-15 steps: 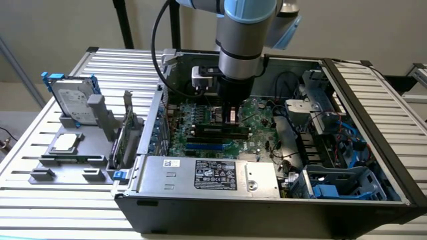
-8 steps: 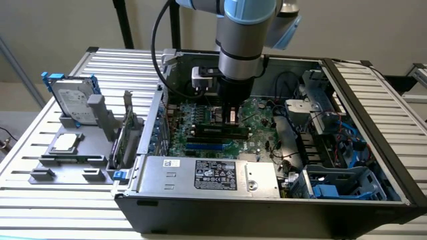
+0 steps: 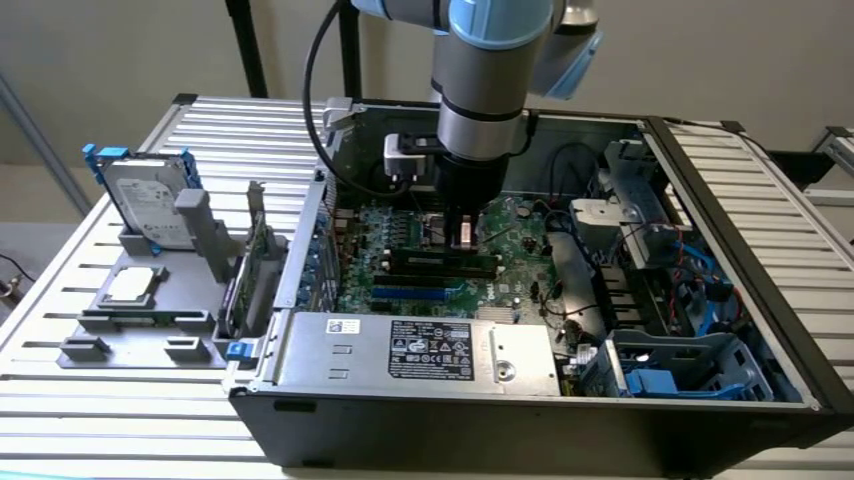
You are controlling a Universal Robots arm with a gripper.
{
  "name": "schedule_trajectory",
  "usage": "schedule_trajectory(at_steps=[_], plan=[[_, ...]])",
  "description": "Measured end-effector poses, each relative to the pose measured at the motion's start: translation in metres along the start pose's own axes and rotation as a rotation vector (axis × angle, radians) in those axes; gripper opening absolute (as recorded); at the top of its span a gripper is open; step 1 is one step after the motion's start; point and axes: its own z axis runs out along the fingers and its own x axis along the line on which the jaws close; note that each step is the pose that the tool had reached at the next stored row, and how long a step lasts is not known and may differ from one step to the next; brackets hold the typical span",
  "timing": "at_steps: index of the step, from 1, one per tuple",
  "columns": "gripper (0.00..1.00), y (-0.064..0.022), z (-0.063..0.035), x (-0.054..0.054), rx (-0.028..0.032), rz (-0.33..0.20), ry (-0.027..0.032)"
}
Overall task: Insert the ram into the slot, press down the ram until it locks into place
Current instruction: 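Insert the ram into the slot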
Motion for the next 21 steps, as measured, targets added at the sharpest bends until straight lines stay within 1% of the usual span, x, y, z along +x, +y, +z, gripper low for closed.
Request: schedule_trajectory(at_steps=[8, 15, 21], plan=[[0.13, -0.0003, 0.0000, 0.0000, 0.0003, -0.002, 0.0012], [0.13, -0.0002, 0.0000, 0.0000, 0.0004, -0.011, 0.0045], [0.13, -0.0002, 0.0005, 0.0000, 0.0005, -0.012, 0.0046]])
